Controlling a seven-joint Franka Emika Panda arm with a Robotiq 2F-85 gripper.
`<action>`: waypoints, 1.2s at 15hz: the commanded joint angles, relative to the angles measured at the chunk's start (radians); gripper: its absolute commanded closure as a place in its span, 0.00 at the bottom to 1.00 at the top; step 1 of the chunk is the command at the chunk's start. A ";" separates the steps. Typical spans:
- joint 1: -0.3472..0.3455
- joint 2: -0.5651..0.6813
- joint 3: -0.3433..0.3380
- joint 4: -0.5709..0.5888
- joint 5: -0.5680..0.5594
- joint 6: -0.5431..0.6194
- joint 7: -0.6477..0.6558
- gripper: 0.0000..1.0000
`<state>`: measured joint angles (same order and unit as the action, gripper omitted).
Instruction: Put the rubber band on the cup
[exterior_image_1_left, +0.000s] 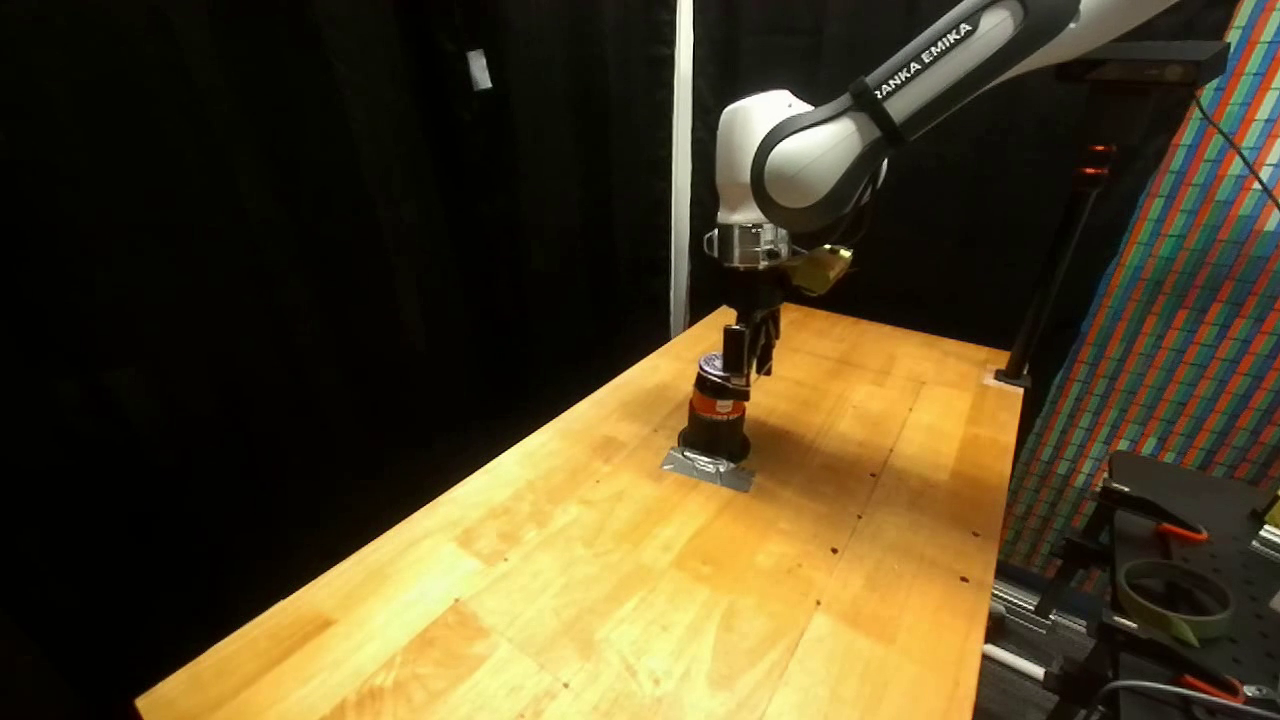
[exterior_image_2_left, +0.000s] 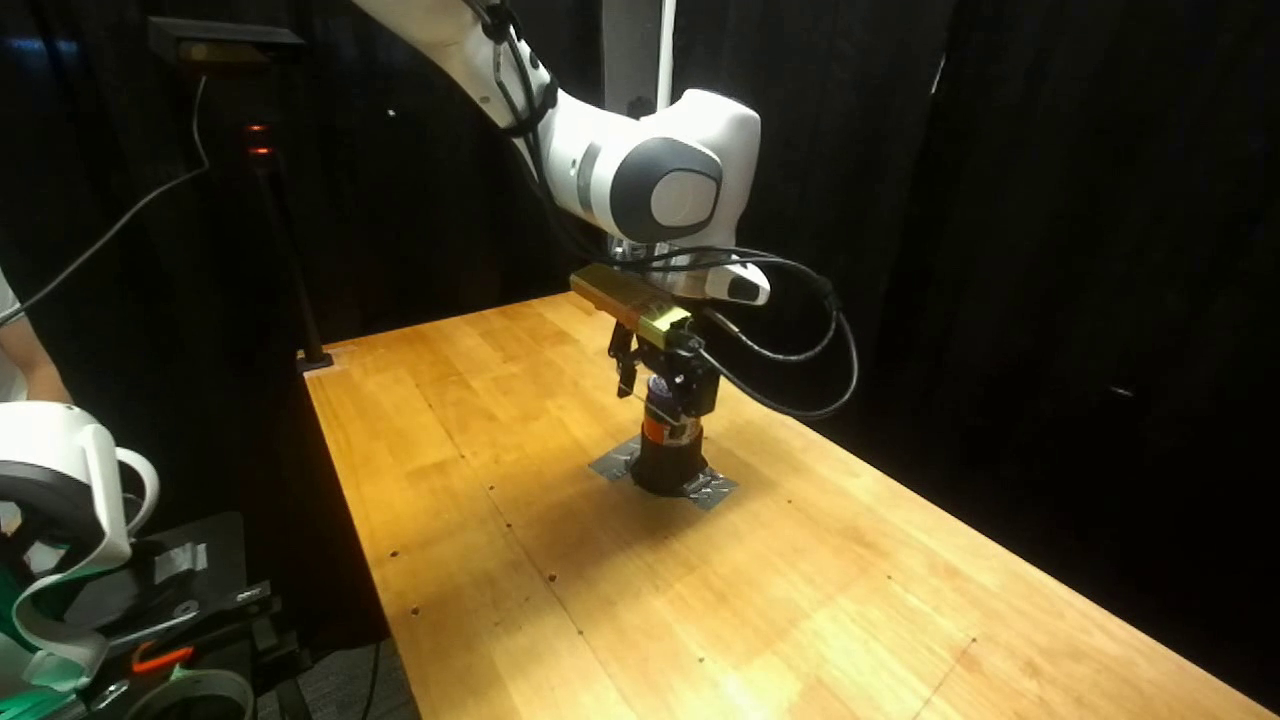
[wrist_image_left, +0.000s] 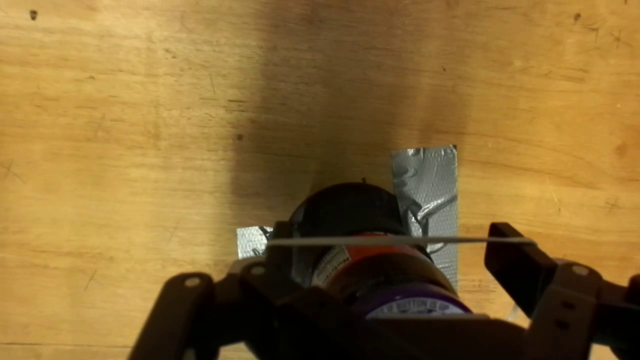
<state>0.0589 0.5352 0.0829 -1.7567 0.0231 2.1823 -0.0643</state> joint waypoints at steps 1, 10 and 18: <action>-0.005 -0.026 0.001 -0.066 0.006 0.025 -0.017 0.00; -0.022 -0.032 0.007 -0.127 0.023 0.125 -0.038 0.00; -0.077 -0.162 0.043 -0.315 0.107 0.303 -0.152 0.73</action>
<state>0.0211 0.4717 0.0933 -1.9303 0.0697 2.3766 -0.1442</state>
